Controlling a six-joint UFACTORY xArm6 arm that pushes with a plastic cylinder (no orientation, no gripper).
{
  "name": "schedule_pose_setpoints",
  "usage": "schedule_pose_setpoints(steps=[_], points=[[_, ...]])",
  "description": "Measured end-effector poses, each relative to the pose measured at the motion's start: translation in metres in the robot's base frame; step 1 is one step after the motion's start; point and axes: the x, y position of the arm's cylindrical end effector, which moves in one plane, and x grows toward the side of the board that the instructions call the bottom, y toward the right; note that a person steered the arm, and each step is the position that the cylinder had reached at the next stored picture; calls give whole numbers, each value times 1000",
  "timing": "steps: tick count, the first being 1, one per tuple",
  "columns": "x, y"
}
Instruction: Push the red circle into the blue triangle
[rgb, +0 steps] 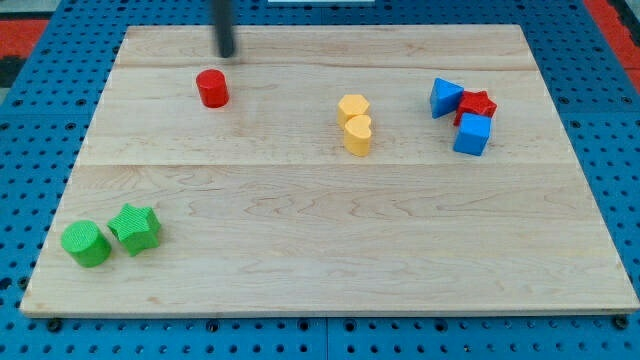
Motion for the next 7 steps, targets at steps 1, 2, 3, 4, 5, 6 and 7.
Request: schedule_pose_setpoints(steps=[1,2,3,4,5,6,7], points=[[64,-48],[86,43],[83,137],[82,203],[61,142],[65,216],[65,275]])
